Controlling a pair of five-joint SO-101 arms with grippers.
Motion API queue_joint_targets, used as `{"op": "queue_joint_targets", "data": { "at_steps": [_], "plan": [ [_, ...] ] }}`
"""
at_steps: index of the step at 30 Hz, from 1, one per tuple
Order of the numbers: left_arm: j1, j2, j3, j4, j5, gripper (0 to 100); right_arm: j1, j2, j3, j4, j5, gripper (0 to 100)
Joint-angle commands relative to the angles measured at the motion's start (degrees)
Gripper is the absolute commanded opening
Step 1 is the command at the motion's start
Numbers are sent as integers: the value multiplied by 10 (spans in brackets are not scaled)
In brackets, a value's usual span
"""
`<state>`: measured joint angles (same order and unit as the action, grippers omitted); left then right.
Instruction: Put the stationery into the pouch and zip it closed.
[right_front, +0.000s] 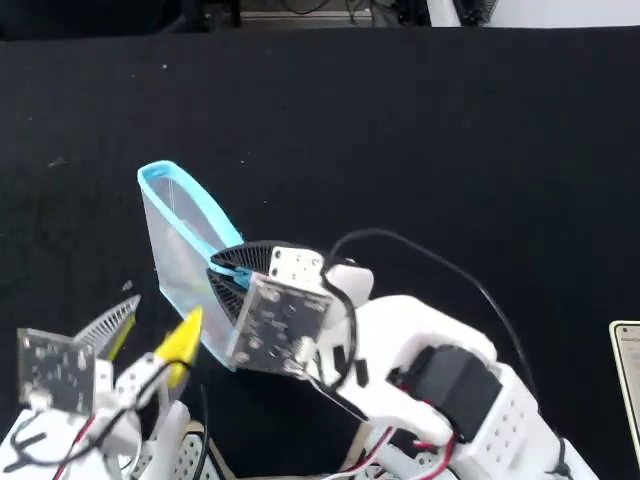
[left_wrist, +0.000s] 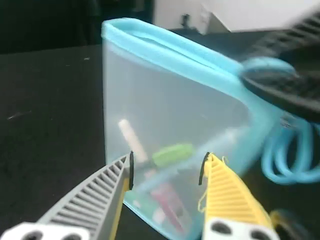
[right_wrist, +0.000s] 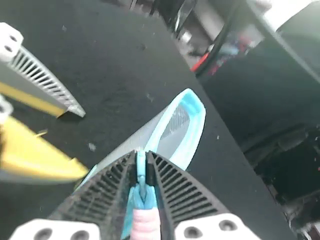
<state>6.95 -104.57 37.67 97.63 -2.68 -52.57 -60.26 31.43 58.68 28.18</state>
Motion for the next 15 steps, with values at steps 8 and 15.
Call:
{"op": "queue_joint_targets", "data": {
  "at_steps": [8, 15],
  "plan": [
    [121, 0, 48, -86, -13, 243, -4, -95, 45, -25, -5, 11],
    [122, 0, 154, -193, -15, 243, -4, -95, 46, -26, -5, 11]
  ]
}}
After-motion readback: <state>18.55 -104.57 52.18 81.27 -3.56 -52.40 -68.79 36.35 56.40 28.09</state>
